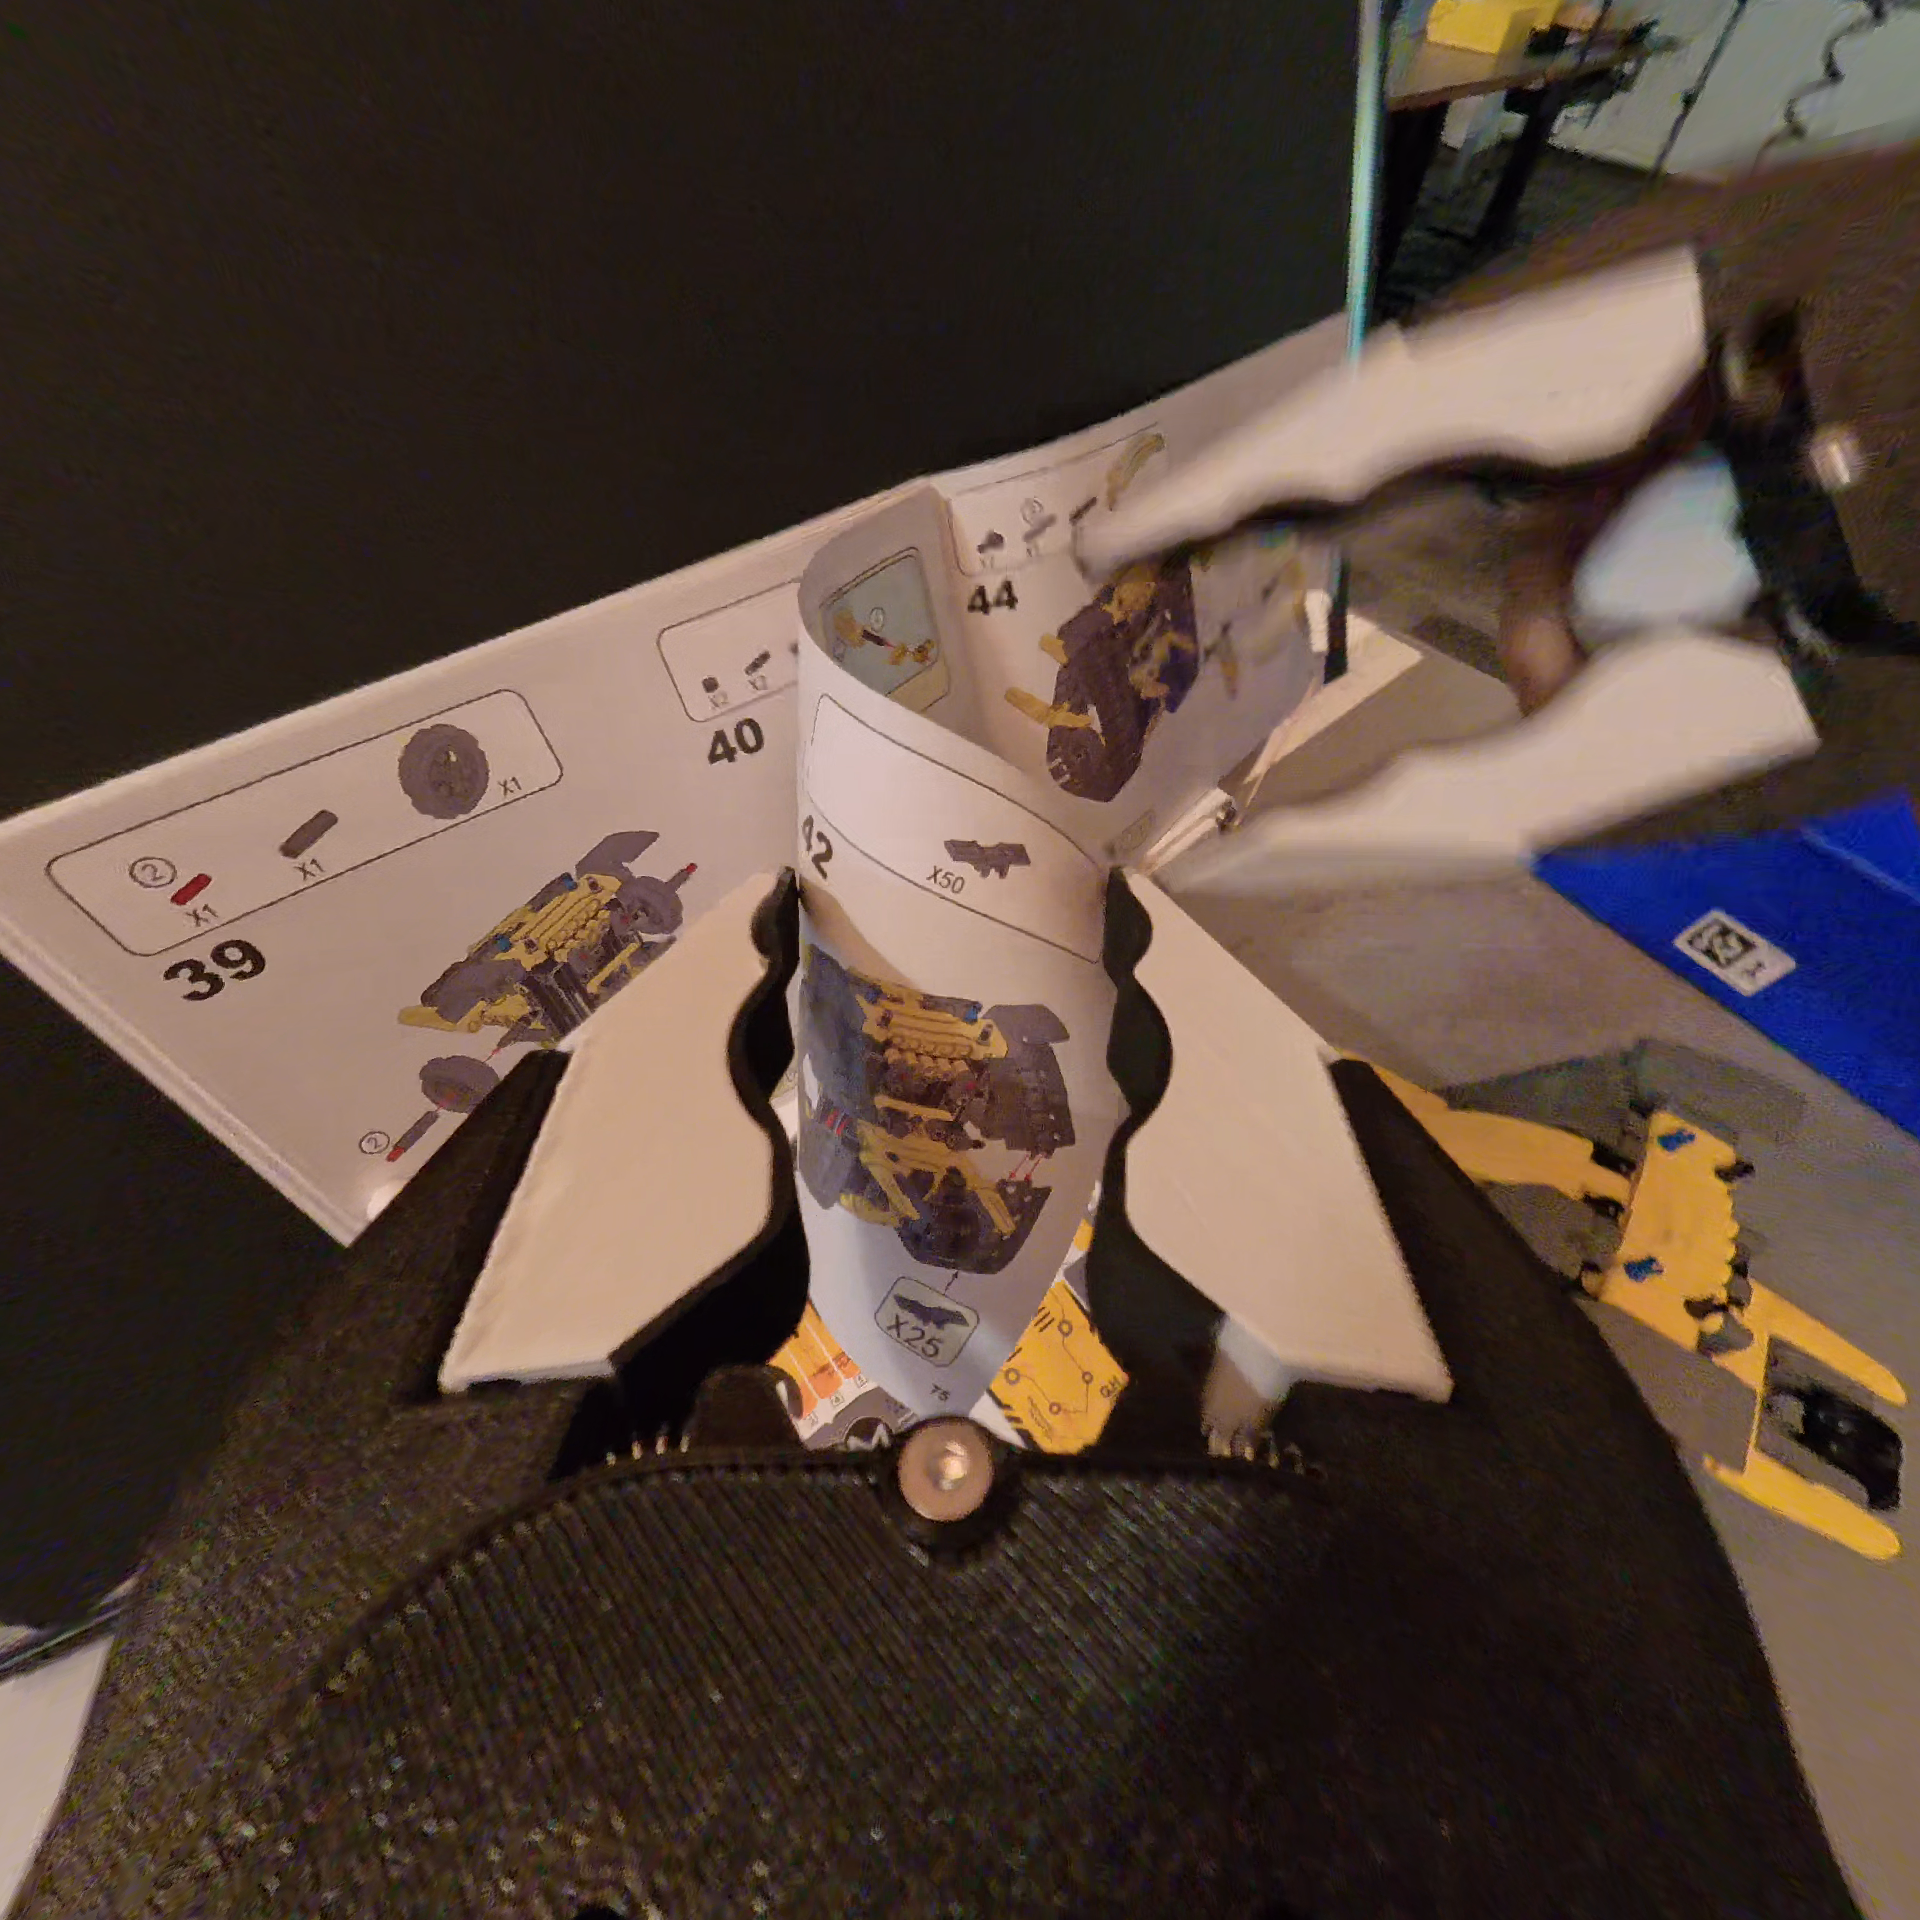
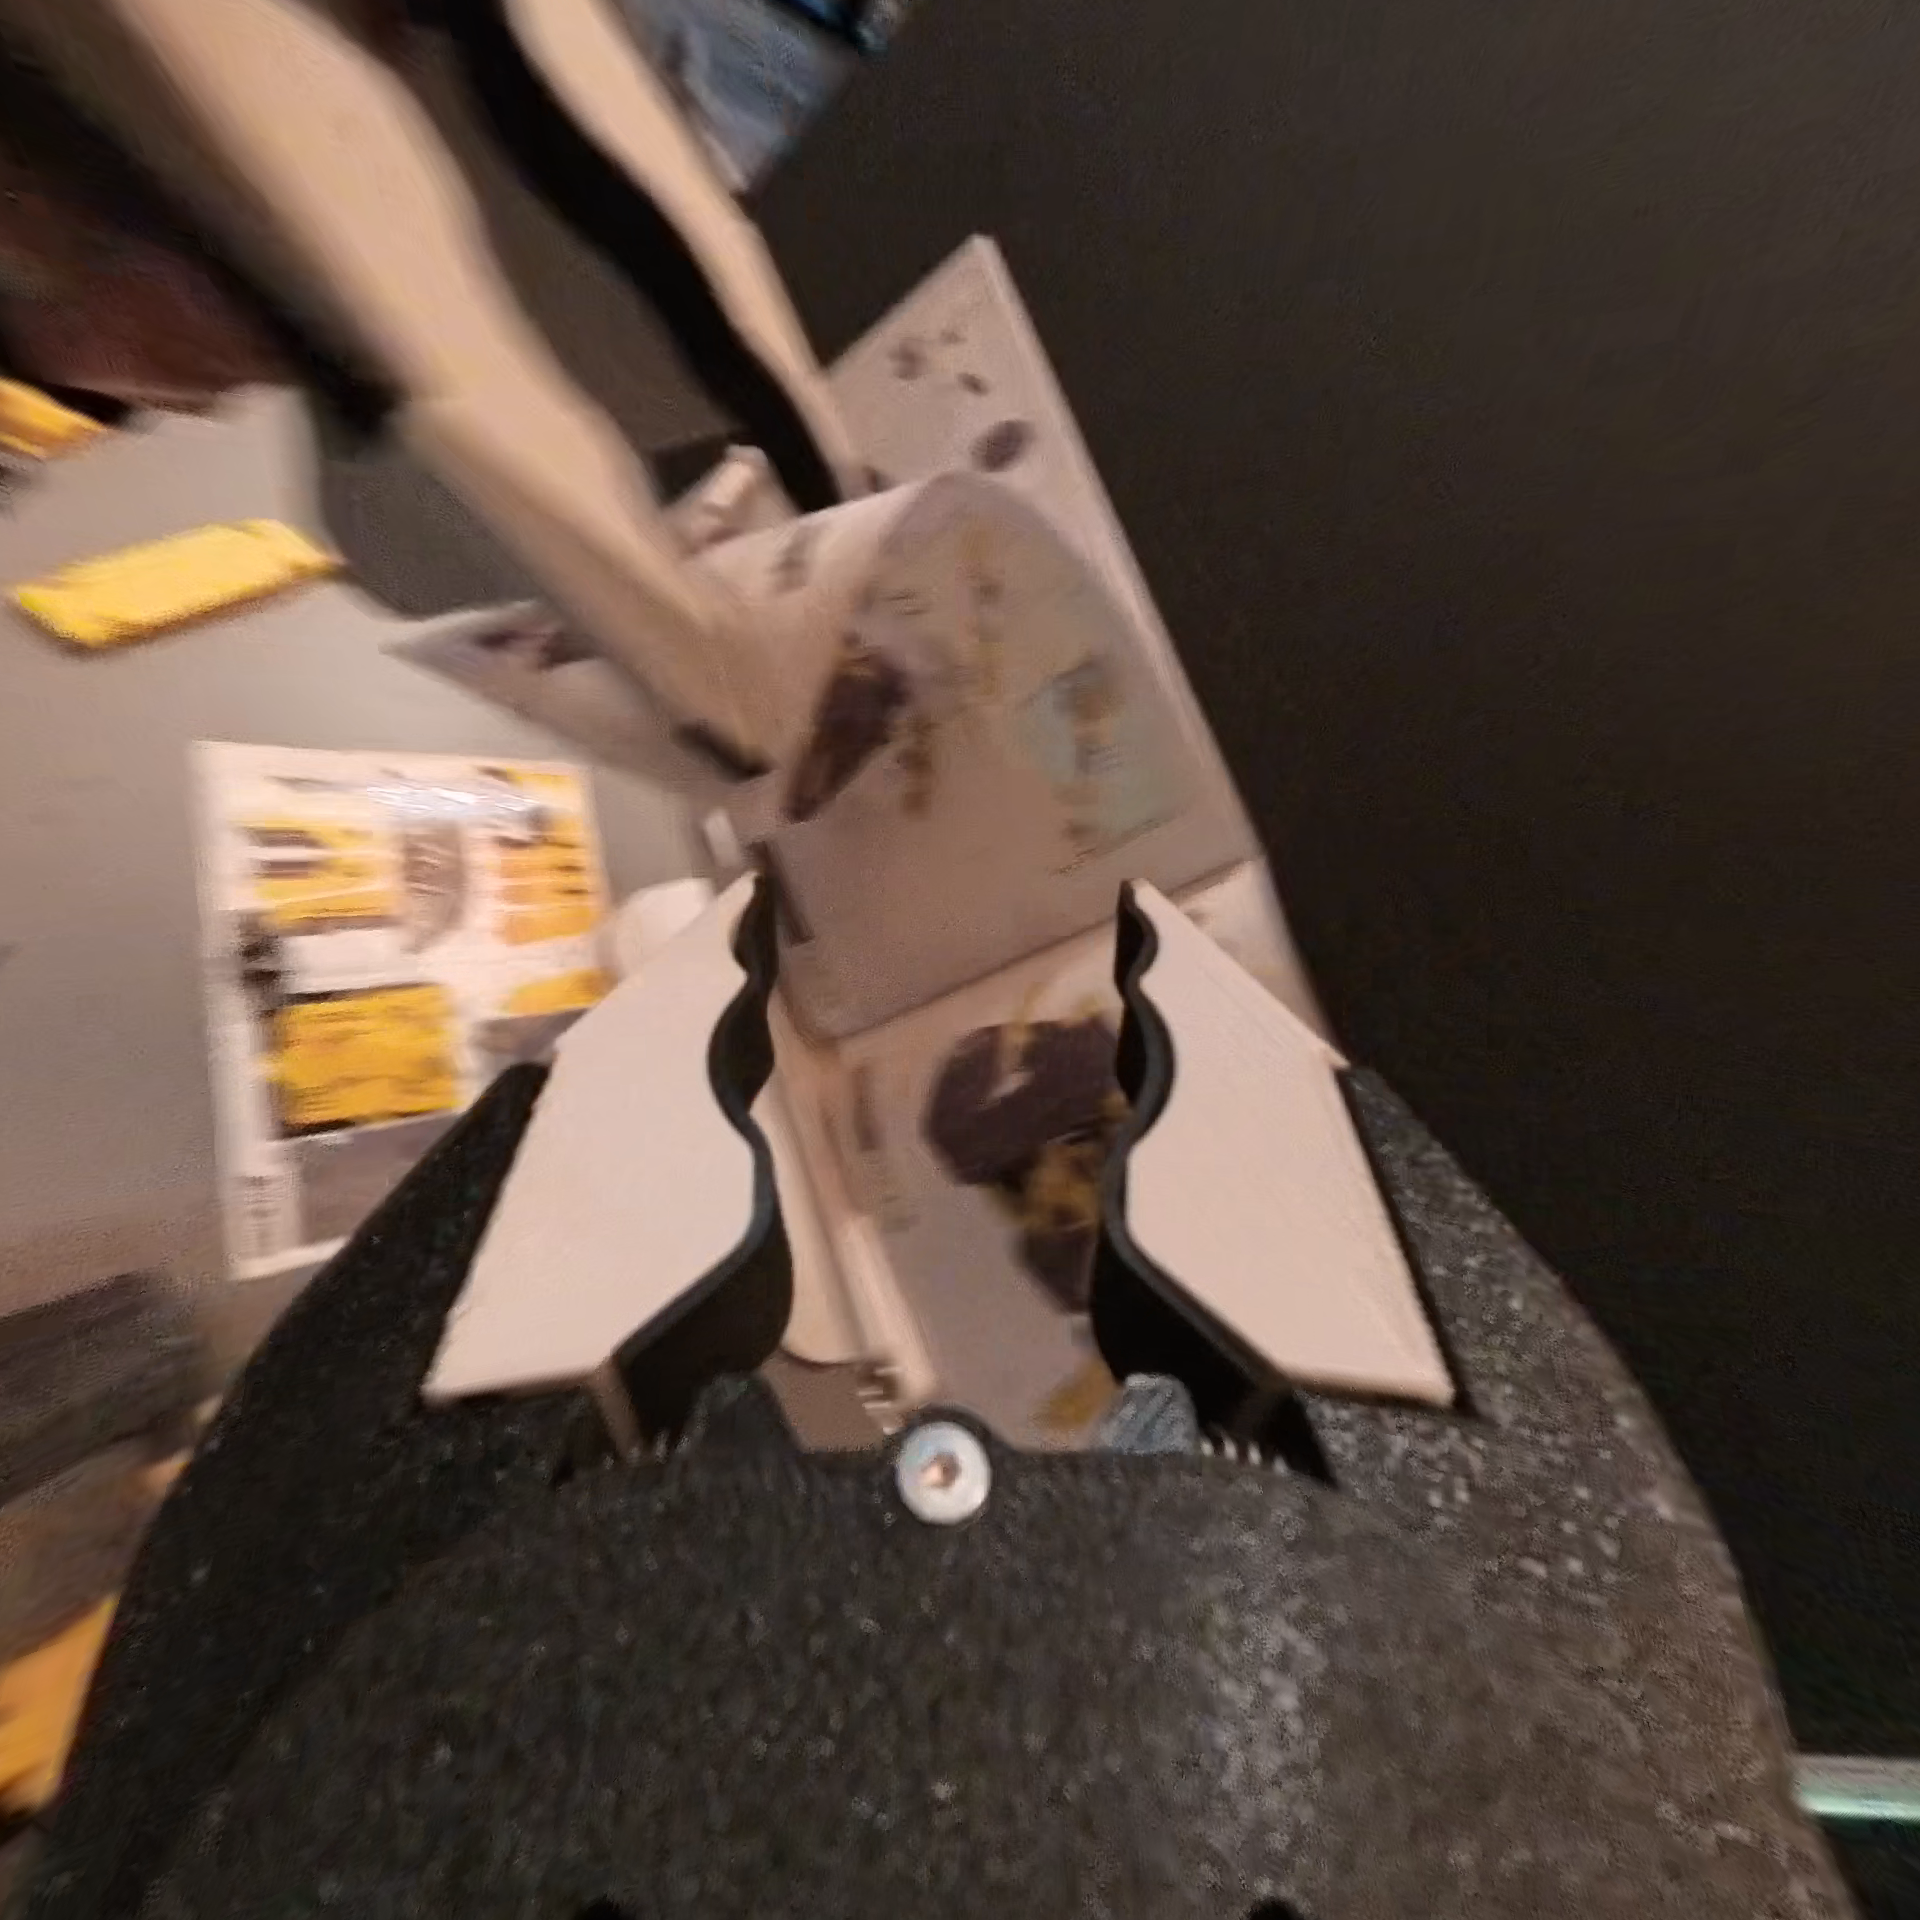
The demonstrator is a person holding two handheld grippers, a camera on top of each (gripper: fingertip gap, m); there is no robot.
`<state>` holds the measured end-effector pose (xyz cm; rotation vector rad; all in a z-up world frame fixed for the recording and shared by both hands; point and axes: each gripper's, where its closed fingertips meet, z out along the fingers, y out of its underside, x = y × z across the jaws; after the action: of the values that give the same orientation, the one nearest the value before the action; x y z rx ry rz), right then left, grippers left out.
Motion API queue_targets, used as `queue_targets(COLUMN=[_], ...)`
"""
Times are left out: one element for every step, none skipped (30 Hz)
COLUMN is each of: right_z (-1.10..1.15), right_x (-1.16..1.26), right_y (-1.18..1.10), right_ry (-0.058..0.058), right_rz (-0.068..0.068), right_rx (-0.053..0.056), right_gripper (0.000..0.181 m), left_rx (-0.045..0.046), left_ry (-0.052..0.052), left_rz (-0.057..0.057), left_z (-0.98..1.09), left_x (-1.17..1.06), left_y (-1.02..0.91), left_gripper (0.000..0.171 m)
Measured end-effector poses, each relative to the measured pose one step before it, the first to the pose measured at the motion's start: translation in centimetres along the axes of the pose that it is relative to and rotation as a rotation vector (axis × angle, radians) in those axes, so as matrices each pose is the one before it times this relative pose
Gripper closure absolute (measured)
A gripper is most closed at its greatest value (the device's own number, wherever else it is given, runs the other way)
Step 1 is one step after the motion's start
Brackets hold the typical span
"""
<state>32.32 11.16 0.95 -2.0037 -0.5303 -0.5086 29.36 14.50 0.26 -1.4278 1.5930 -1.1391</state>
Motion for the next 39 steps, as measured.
queue_targets(right_z=[0.59, 0.581, 0.432, 0.28, 0.282, 0.359, 0.367, 0.342, 0.26, 0.2, 0.128, 0.081, -0.003, -0.11, -0.196, -0.207, -0.128, -0.01, 0.067, 0.086, 0.076, 0.063, 0.076, 0.057, 0.064, 0.079, 0.095, 0.11, 0.105, 0.111, 0.125, 0.162, 0.194, 0.241, 0.307, 0.354, 0.326, 0.235, 0.158], right_x=[1.304, 0.516, -0.238, -0.773, -0.459, 0.054, 0.086, -0.032, -0.151, -0.168, -0.042, 0.171, 0.237, 0.41, 0.541, 0.664, 0.794, 0.455, 0.116, 0.002, -0.15, -0.052, 0.028, -0.04, -0.054, -0.045, -0.04, 0.026, -0.011, -0.122, -0.267, -0.31, -0.298, -0.37, -0.366, -0.241, -0.123, 0.046, 0.263], right_y=[-0.37, -0.515, -0.851, -1.099, -0.879, -0.596, -0.544, -0.594, -0.562, -0.37, -0.1, 0.267, 0.433, 0.503, 0.566, 0.674, 0.884, 0.945, 0.594, 0.25, 0.058, 0.062, 0.035, -0.057, -0.114, -0.146, -0.152, -0.182, -0.273, -0.353, -0.363, -0.383, -0.349, -0.218, 0.006, 0.125, 0.127, 0.052, -0.084], right_ry=[0.0234, -0.0162, -0.0476, -0.0631, -0.0294, 0.0119, 0.0186, 0.0113, 0.0005, -0.0052, -0.006, -0.0033, -0.0056, -0.0001, 0.0063, 0.0128, 0.018, -0.0059, -0.0268, -0.0277, -0.0288, -0.015, -0.0029, -0.0028, -0.0005, 0.0029, 0.0083, 0.0166, 0.0186, 0.0148, 0.0074, 0.0058, 0.0063, -0.0006, -0.0045, -0.0034, -0.0006, 0.0047, 0.0134], right_rz=[-0.0563, -0.066, -0.0802, -0.0959, -0.1007, -0.1034, -0.1018, -0.0816, -0.0611, -0.0439, -0.0221, 0.0088, 0.0378, 0.0574, 0.0662, 0.0776, 0.0972, 0.1117, 0.115, 0.1065, 0.0819, 0.0588, 0.0412, 0.0304, 0.0267, 0.018, 0.0065, -0.0037, -0.013, -0.0156, -0.0163, -0.0162, -0.0165, -0.0206, -0.0268, -0.0301, -0.0272, -0.0196, -0.0074], right_rx=[-0.0429, -0.0334, -0.0075, 0.0166, 0.0069, -0.0139, -0.02, -0.013, -0.0075, -0.0082, -0.0105, -0.0172, -0.0134, -0.0053, -0.0019, -0.0045, -0.0175, -0.0247, -0.0052, 0.0136, 0.0214, 0.0146, 0.0078, 0.008, 0.0074, 0.0054, 0.0041, 0.0058, 0.0104, 0.0142, 0.0127, 0.0124, 0.0098, 0.0012, -0.012, -0.0179, -0.0155, -0.0088, 0.0015], right_gripper=[0.112, 0.107, 0.101, 0.099, 0.1, 0.1, 0.101, 0.114, 0.137, 0.158, 0.176, 0.18, 0.181, 0.181, 0.181, 0.181, 0.181, 0.181, 0.181, 0.181, 0.181, 0.181, 0.181, 0.181, 0.18, 0.178, 0.175, 0.172, 0.166, 0.161, 0.159, 0.158, 0.158, 0.158, 0.158, 0.16, 0.164, 0.173, 0.18], left_rx=[-0.01756, -0.02707, -0.02566, -0.02059, -0.01616, -0.01241, -0.00809, -0.00229, 0.0071, 0.0156, 0.02135, 0.02982, 0.03862, 0.041, 0.03321, 0.01223, -0.00786, -0.01876, -0.03237, -0.0373, -0.03916, -0.03553, -0.03043, -0.02904, -0.02644, -0.02371, -0.00221, 0.04087, 0.01644, 0.00416, -0.00248, -0.008, -0.00985, -0.0021, 0.01126, 0.01563, 0.01873, 0.0138, 0.01143], left_ry=[0.0098, 0.001, -0.0035, -0.0015, 0.0037, 0.0072, 0.0062, 0.0029, -0.0058, -0.0157, -0.0171, -0.0148, -0.0162, -0.0171, -0.0288, -0.0525, -0.0515, -0.0305, -0.0106, 0.0048, 0.0085, 0.0109, 0.0101, 0.0067, 0.0015, 0.0063, -0.0011, -0.0055, 0.0224, 0.0301, 0.029, 0.0271, 0.0191, 0.018, 0.0267, 0.0273, -0.0002, -0.0034, -0.0062], left_rz=[0.0235, 0.031, 0.0383, 0.0421, 0.0393, 0.0321, 0.0224, 0.0096, -0.0085, -0.0263, -0.0385, -0.0469, -0.0542, -0.0608, -0.0648, -0.0627, -0.0494, -0.0255, -0.009, -0.0057, -0.0046, -0.0017, -0.0022, -0.0033, -0.0107, -0.0187, -0.027, -0.0196, -0.0284, -0.0275, -0.0251, -0.0199, -0.0174, -0.0169, -0.0165, -0.0031, -0.0036, 0.0004, 0.0096], left_z=[-0.141, -0.159, -0.173, -0.183, -0.189, -0.201, -0.235, -0.285, -0.353, -0.461, -0.584, -0.68, -0.763, -0.779, -0.715, -0.55, -0.274, 0.068, 0.355, 0.526, 0.624, 0.687, 0.742, 0.766, 0.751, 0.677, 0.375, -0.146, -0.048, -0.006, 0.042, 0.114, 0.204, 0.269, 0.248, 0.19, 0.075, 0.001, -0.055], left_x=[0.205, 0.143, 0.131, 0.149, 0.191, 0.2, 0.111, 0.015, -0.226, -0.505, -0.686, -0.798, -0.951, -1.067, -1.308, -1.675, -1.562, -1.08, -0.585, -0.148, 0.041, 0.183, 0.194, 0.116, -0.04, -0.083, -0.242, -0.323, 0.053, 0.12, 0.091, 0.082, 0.006, 0.039, 0.241, 0.322, -0.055, -0.04, -0.025], left_y=[0.382, 0.49, 0.502, 0.447, 0.405, 0.374, 0.321, 0.256, 0.128, 0.034, -0.05, -0.184, -0.322, -0.383, -0.265, 0.033, 0.338, 0.57, 0.736, 0.757, 0.69, 0.594, 0.502, 0.487, 0.413, 0.353, 0.024, -0.631, -0.276, -0.111, -0.021, 0.096, 0.202, 0.146, -0.035, -0.113, -0.137, -0.045, 0.015], left_gripper=[0.113, 0.112, 0.111, 0.112, 0.112, 0.112, 0.112, 0.111, 0.107, 0.102, 0.099, 0.096, 0.094, 0.094, 0.096, 0.099, 0.104, 0.112, 0.116, 0.118, 0.119, 0.12, 0.12, 0.12, 0.12, 0.119, 0.121, 0.125, 0.126, 0.129, 0.137, 0.148, 0.158, 0.16, 0.165, 0.17, 0.171, 0.171, 0.171])
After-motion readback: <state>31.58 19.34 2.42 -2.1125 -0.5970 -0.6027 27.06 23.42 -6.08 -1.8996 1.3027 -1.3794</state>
